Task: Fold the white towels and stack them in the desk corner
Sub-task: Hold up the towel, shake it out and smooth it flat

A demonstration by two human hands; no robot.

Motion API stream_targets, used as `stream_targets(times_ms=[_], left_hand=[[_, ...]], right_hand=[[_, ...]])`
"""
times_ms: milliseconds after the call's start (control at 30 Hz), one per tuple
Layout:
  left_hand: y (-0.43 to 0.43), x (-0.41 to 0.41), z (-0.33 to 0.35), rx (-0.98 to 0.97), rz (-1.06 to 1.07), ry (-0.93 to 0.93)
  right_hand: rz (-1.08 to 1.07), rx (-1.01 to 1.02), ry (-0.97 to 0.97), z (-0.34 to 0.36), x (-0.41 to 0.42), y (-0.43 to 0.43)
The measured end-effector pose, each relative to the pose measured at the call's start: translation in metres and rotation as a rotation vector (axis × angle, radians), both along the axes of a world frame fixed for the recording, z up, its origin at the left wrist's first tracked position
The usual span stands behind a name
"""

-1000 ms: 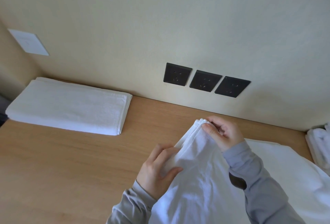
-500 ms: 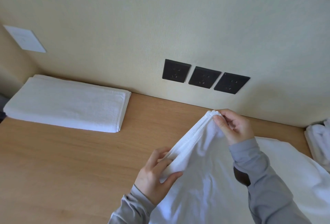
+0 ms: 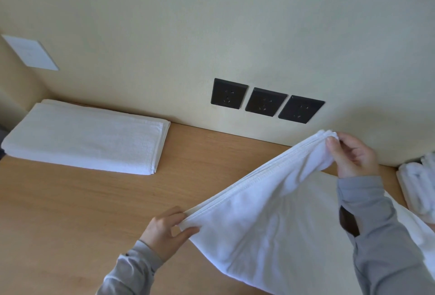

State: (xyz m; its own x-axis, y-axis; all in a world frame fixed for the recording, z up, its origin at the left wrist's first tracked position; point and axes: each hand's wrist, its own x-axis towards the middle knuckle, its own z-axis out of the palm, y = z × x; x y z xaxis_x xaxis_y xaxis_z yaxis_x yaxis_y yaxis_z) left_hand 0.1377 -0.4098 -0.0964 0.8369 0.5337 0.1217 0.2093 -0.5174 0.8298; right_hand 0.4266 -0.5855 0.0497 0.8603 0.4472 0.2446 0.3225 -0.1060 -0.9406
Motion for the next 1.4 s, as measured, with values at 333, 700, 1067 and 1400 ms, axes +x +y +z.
stream_targets(times_ms=[333,700,1067,1400], left_hand=[[0.023,0.014,0.018,0.084,-0.148,0.005],[0.059,0.06,0.097,0.359,-0.116,-0.236],[0.056,0.124,0.233,0.612,-0.117,-0.396],[0.009,0.162,0.418,1.084,-0.163,-0.524]], right_hand=[[-0.212,0.05,-0.025,-0.007,0.009,-0.009],[-0.327,0.176,-0.102,0.034,0.034,-0.031],[-0.403,0.413,-0.184,0.115,0.077,-0.07],[-0.349,0.559,-0.283,0.242,0.092,-0.137]])
